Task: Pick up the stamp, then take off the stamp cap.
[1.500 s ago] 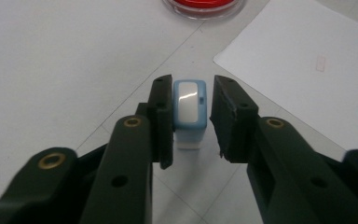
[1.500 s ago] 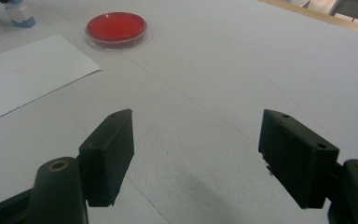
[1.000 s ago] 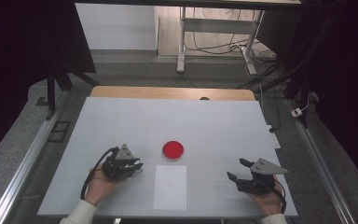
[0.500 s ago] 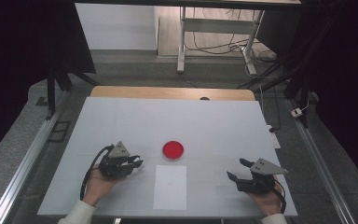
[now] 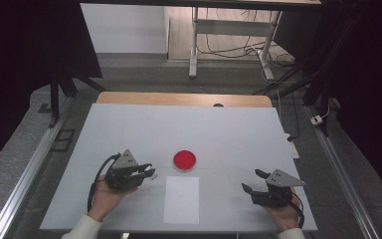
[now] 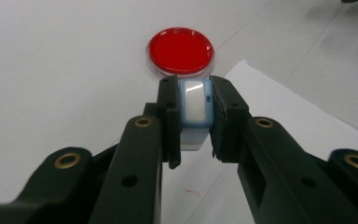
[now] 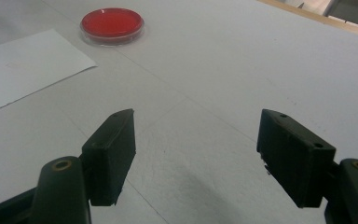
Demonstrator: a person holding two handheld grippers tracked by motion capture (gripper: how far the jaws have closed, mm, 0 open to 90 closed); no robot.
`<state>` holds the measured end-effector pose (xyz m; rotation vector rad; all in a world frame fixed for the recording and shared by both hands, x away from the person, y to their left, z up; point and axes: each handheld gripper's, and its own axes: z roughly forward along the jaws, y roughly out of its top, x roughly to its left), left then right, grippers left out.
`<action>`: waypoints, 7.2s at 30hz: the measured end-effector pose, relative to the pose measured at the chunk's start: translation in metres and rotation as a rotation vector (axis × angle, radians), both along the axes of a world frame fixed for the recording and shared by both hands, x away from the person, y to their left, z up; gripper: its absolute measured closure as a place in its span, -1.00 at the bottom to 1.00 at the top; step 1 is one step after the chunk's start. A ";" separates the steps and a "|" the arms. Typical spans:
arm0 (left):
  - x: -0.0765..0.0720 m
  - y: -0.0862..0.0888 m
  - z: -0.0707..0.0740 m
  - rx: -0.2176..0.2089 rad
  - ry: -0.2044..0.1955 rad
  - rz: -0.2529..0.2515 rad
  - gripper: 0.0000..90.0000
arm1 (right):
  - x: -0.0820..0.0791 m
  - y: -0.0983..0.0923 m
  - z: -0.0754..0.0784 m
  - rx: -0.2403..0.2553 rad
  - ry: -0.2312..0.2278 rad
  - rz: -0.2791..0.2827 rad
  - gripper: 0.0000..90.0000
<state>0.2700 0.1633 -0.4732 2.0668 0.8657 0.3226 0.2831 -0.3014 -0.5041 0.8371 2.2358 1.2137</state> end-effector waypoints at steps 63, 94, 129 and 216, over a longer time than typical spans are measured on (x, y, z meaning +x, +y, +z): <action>0.002 -0.080 0.008 -0.172 0.027 -0.126 0.66 | 0.001 0.002 -0.002 0.005 -0.010 -0.011 -0.37; 0.009 -0.070 0.011 -0.175 0.018 -0.114 0.66 | -0.003 0.003 0.000 0.048 -0.033 -0.019 -0.40; 0.008 -0.084 0.006 -0.168 0.024 -0.116 0.66 | -0.020 0.046 0.014 0.070 -0.072 0.044 -0.35; 0.008 -0.090 0.001 -0.180 0.037 -0.119 0.66 | -0.026 0.167 -0.007 -0.087 -0.102 0.116 0.17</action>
